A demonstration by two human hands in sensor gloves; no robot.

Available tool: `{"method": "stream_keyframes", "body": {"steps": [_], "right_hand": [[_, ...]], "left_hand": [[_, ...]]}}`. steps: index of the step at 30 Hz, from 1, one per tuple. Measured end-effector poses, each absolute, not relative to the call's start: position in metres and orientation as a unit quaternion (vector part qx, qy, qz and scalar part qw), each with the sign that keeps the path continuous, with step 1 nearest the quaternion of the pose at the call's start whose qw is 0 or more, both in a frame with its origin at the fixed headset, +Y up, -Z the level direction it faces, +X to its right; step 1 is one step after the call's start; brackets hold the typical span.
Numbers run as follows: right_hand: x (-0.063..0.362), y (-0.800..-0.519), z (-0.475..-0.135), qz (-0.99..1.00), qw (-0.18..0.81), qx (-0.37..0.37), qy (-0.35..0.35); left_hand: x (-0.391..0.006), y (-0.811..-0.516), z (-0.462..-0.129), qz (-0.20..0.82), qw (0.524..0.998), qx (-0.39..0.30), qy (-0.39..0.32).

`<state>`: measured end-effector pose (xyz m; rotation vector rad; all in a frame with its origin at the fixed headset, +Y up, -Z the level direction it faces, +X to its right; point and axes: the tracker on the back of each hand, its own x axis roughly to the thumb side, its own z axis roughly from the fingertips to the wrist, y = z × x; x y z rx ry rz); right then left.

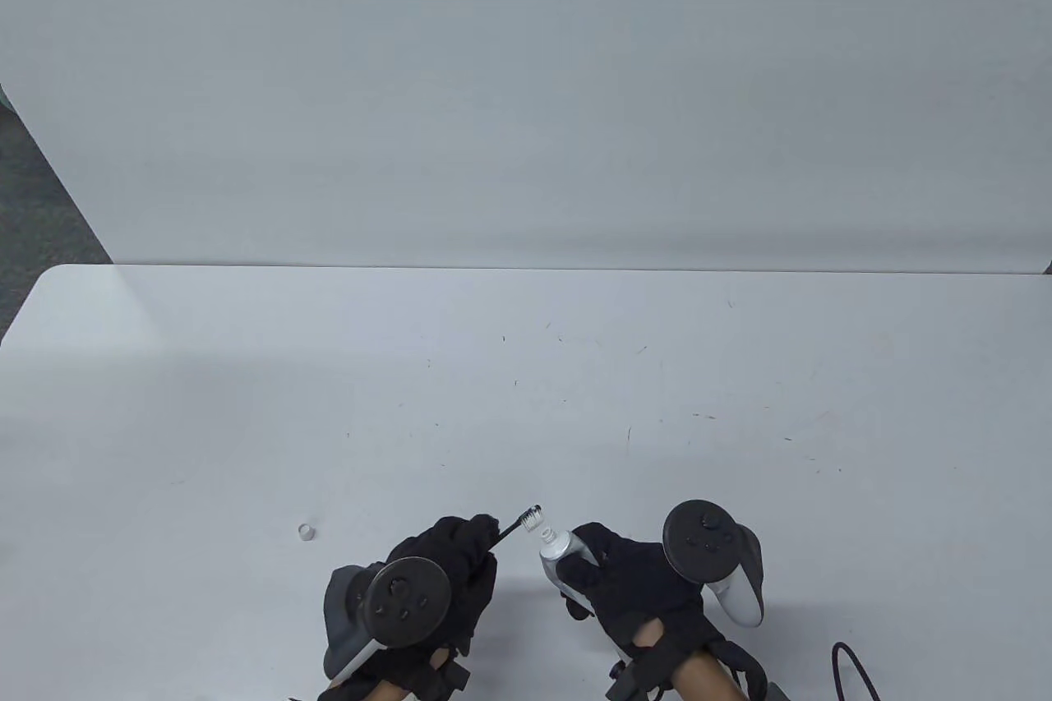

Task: Squeeze toothpaste onto toothbrush

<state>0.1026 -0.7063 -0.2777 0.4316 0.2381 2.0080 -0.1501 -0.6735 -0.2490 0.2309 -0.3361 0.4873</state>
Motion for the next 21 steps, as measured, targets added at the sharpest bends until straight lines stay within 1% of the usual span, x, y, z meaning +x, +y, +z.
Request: {"method": "stream_keyframes", "body": {"steps": [3, 8, 21], "right_hand": [[0.0996, -0.7057, -0.2759, 0.846, 0.487, 0.190, 0.107], [0.0956, -0.7041, -0.2745, 0.861, 0.465, 0.186, 0.092], [0.0987, -0.7046, -0.2756, 0.871, 0.452, 0.173, 0.081]], "left_hand": [[-0.1489, -0.6707, -0.2453, 0.224, 0.951, 0.132, -0.166], [-0.1445, -0.6697, -0.2414, 0.191, 0.954, 0.149, -0.174], [-0.1417, -0.6692, -0.2392, 0.170, 0.957, 0.156, -0.177]]}}
